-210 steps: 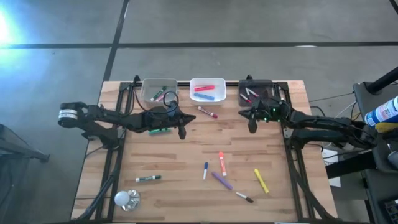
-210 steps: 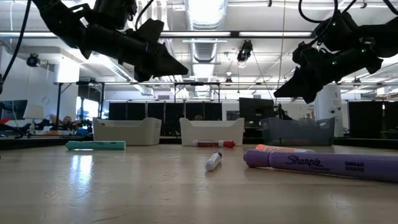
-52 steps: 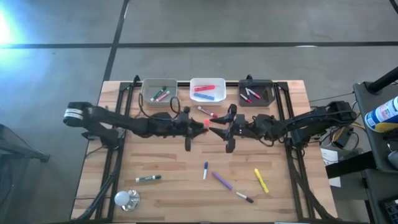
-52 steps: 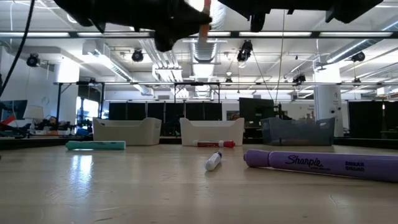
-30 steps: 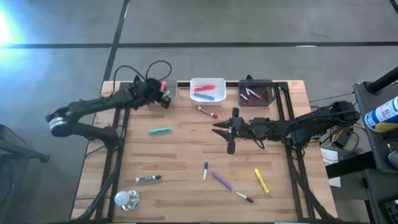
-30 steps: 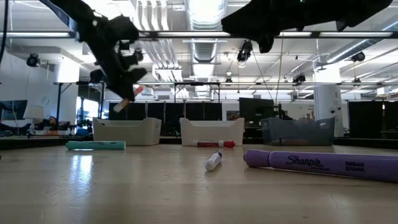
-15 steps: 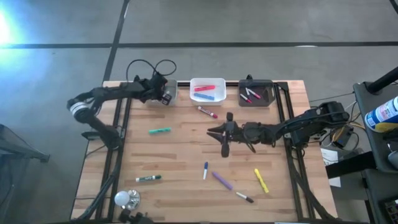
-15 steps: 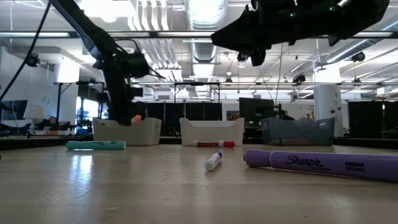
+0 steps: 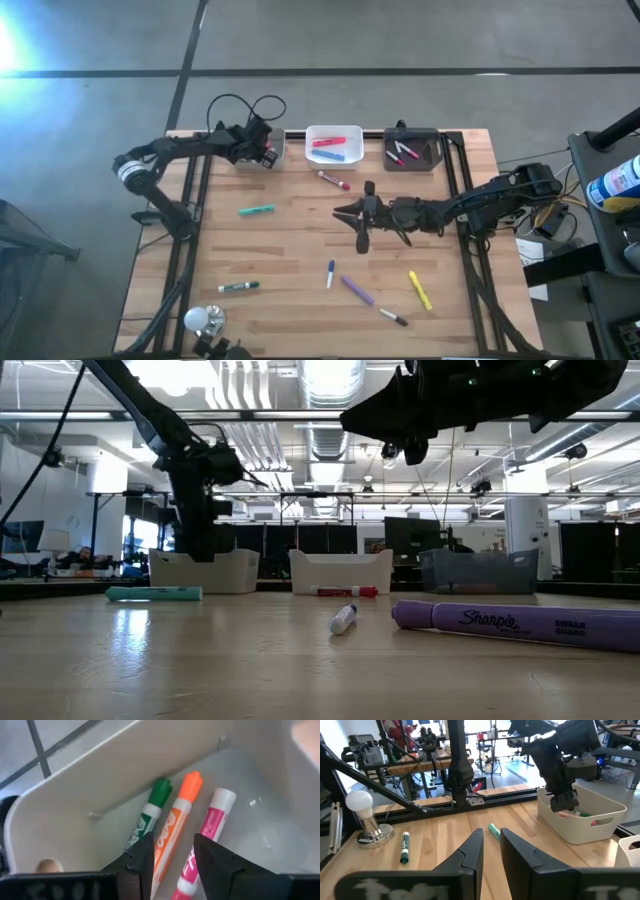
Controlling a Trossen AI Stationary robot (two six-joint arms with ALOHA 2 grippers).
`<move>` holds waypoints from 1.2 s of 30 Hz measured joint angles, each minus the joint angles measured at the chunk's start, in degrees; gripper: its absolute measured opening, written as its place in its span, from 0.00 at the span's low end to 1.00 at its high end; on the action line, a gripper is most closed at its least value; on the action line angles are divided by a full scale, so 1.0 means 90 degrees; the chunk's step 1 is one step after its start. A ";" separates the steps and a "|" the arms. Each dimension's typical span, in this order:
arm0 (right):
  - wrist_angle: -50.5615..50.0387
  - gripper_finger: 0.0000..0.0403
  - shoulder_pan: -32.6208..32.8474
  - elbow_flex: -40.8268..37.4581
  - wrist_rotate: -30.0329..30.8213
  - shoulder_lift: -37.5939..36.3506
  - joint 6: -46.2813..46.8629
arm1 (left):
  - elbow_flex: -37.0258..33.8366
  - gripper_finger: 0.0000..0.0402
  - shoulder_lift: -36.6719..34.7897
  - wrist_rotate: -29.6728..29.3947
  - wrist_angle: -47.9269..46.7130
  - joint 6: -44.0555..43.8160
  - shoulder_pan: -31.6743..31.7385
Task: Pick & Place Markers
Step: Put the light blue highlighter pen into the white bin
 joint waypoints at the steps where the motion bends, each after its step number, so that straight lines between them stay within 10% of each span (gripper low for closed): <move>1: -0.0002 0.15 0.0000 -0.0003 0.0000 -0.0005 -0.0009 | 0.0014 0.32 -0.0082 -0.0004 -0.0071 0.0053 -0.0001; 20: 0.1922 0.02 0.0039 -0.2314 0.0265 -0.0544 -0.0123 | -0.1137 0.01 -0.2430 0.0111 0.0292 0.0135 -0.3521; 36: 0.1858 0.02 0.0039 -0.2428 0.0250 -0.0546 -0.0218 | -0.1209 0.25 -0.1542 0.1145 -0.0796 -0.1100 -0.4031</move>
